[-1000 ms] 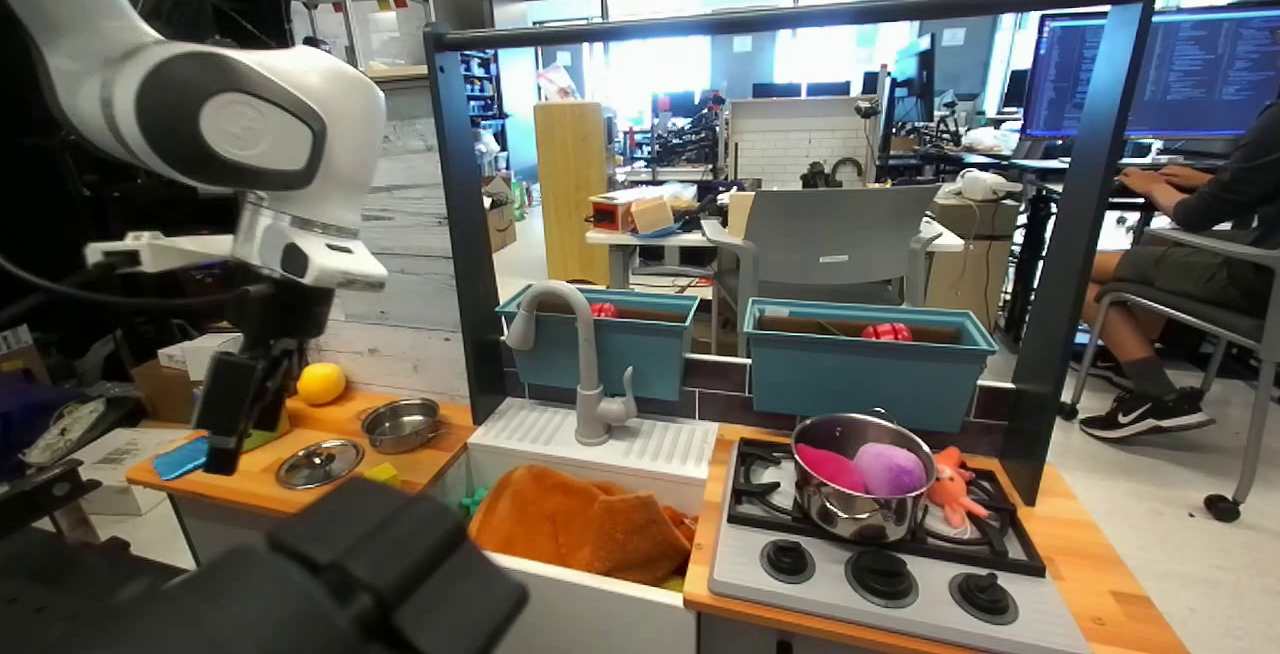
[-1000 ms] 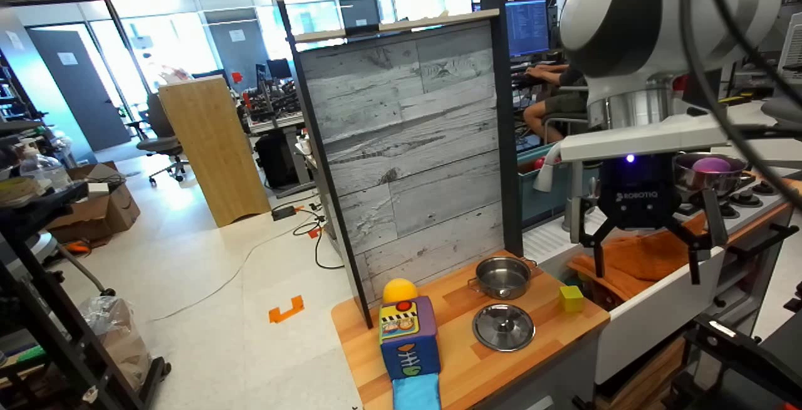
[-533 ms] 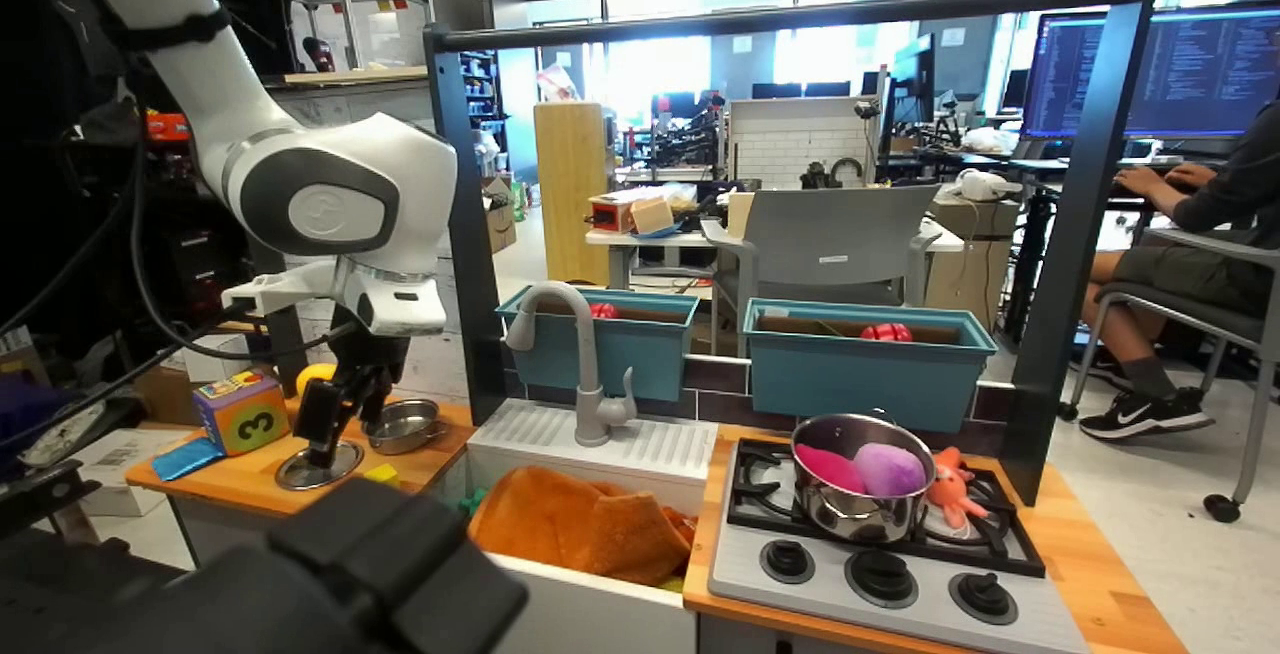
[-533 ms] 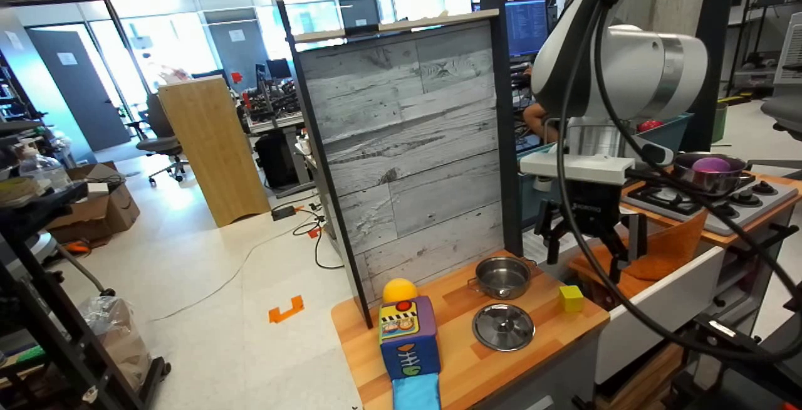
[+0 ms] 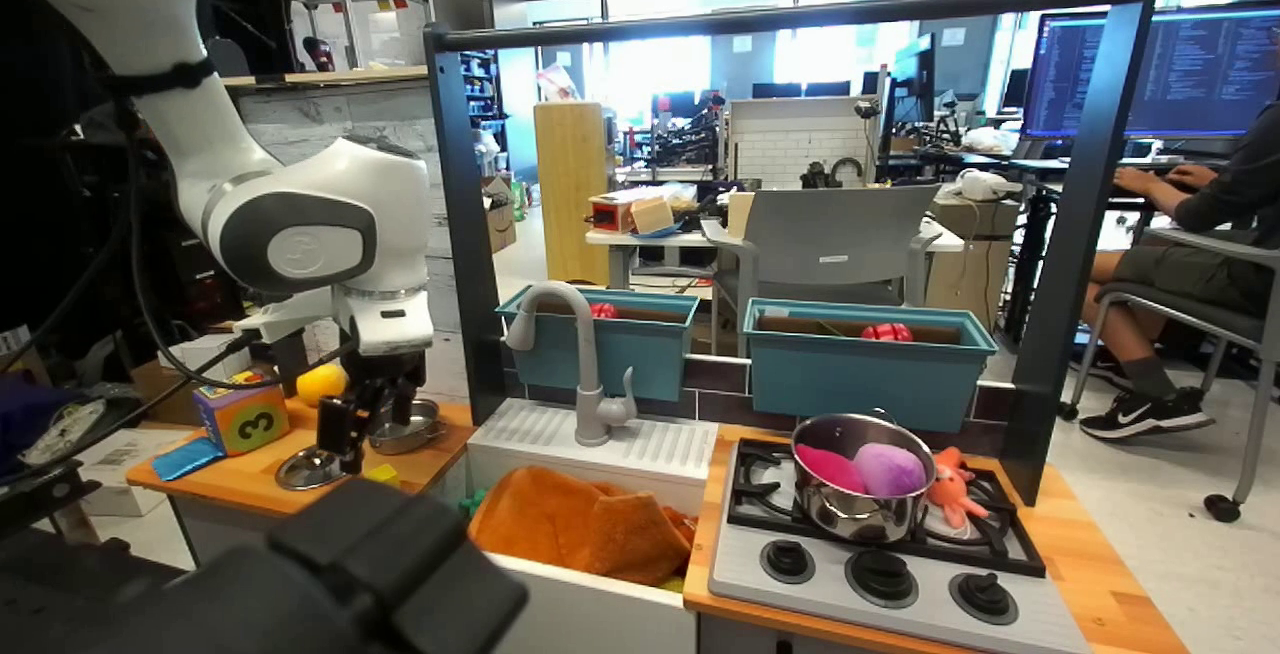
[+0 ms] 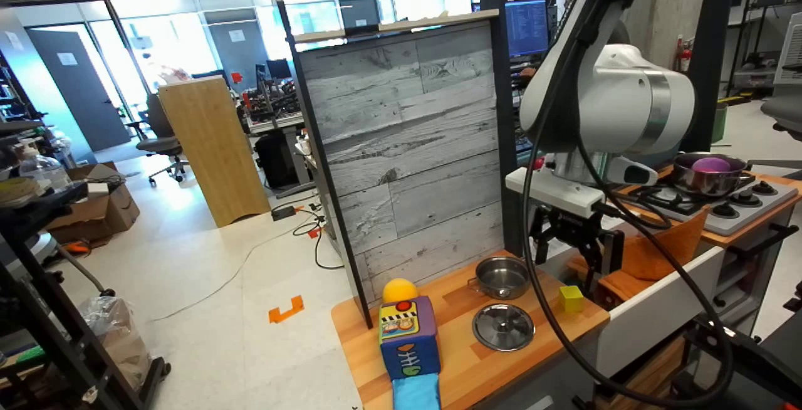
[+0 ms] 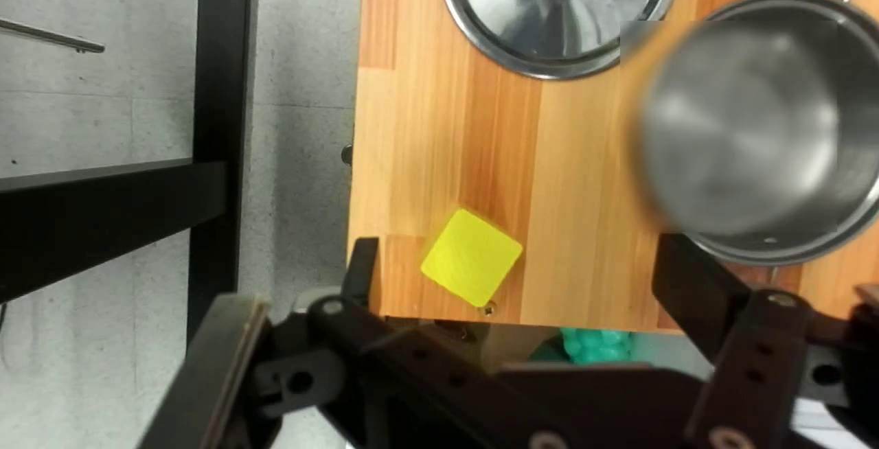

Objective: Put the yellow block over the toy square

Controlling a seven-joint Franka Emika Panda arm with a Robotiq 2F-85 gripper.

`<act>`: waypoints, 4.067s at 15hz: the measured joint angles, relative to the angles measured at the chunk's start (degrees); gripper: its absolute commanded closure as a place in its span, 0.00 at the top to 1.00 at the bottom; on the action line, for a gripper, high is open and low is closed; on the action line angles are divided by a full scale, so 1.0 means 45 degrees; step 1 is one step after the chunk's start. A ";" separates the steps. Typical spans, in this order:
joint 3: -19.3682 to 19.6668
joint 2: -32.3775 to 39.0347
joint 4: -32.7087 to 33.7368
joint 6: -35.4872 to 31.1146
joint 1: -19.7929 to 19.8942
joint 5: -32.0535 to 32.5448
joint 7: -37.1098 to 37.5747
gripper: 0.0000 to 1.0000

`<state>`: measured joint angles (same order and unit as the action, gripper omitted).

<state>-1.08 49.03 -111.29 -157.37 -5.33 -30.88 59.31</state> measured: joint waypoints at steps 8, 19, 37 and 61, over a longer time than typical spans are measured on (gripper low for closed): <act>0.0458 0.0839 0.0316 -0.0114 -0.0106 0.0070 0.1334 1.00; 0.0110 0.1512 0.1233 0.0736 -0.0179 0.0070 0.2532 0.04; -0.1376 -0.2853 -0.1131 0.4609 0.1354 0.0009 -0.2205 0.01; -0.1739 -0.2912 -0.0212 0.0929 -0.2869 -0.0788 -0.3574 0.01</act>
<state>-8.91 35.93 -112.25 -153.19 -18.24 -34.43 43.23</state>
